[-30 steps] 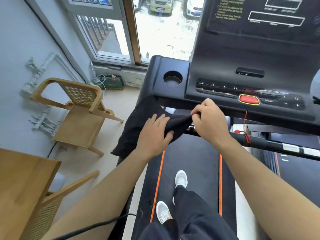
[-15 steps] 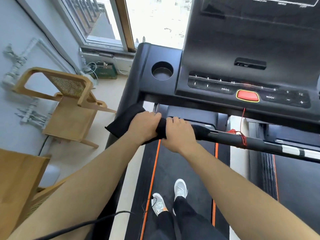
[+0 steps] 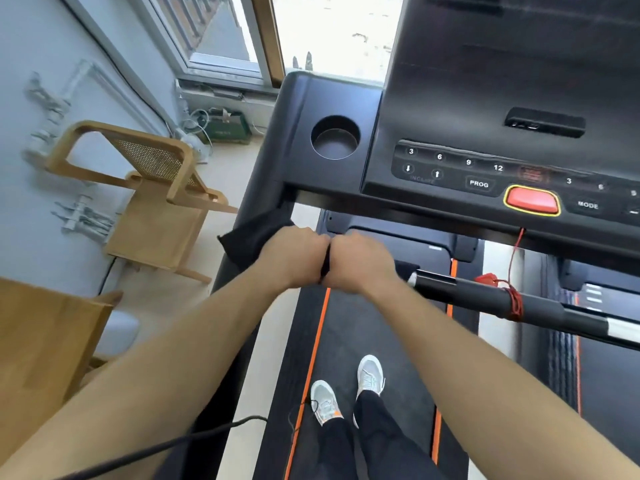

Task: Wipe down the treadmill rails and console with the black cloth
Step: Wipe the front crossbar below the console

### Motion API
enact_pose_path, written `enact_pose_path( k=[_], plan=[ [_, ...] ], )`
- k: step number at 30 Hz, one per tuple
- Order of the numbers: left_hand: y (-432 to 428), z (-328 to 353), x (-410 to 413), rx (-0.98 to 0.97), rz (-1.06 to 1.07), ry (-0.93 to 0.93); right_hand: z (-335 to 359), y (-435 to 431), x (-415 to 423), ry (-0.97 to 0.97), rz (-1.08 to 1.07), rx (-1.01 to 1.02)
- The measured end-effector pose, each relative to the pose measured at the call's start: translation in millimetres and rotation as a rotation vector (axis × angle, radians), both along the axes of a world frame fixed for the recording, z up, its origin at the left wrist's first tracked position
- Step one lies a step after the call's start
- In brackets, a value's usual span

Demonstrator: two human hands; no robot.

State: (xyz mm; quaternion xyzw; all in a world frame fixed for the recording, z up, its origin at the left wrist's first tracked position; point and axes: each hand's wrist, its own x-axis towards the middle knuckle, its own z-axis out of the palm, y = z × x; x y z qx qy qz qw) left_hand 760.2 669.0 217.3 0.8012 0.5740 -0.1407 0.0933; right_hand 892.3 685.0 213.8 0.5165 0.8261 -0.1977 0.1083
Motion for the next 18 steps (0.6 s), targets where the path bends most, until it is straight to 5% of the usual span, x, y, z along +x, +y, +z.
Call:
enact_pose_path(
  k=[3, 5, 7, 10, 13, 16, 18],
  plan=[
    [-18, -23, 2, 0.382, 0.015, -0.041, -22, -31, 0, -0.024, -0.006, 0.487],
    [-18, -26, 5, 0.501, -0.005, 0.015, -27, -33, -1, -0.002, -0.01, 0.576],
    [-9, -16, 5, 0.342, -0.038, -0.009, -21, -22, -1, 0.014, 0.017, 0.482],
    [21, 9, 3, -0.258, -0.036, 0.041, 1, 7, 0, 0.012, 0.039, -0.119],
    [44, 19, 5, -0.575, 0.026, 0.036, 12, 30, -1, 0.03, 0.078, -0.457],
    [32, 16, 7, -0.449, 0.058, 0.05, 12, 25, 0, 0.054, 0.042, -0.416],
    [8, 4, 7, -0.105, 0.069, 0.039, 5, 5, 3, 0.021, 0.006, -0.096]
  ],
)
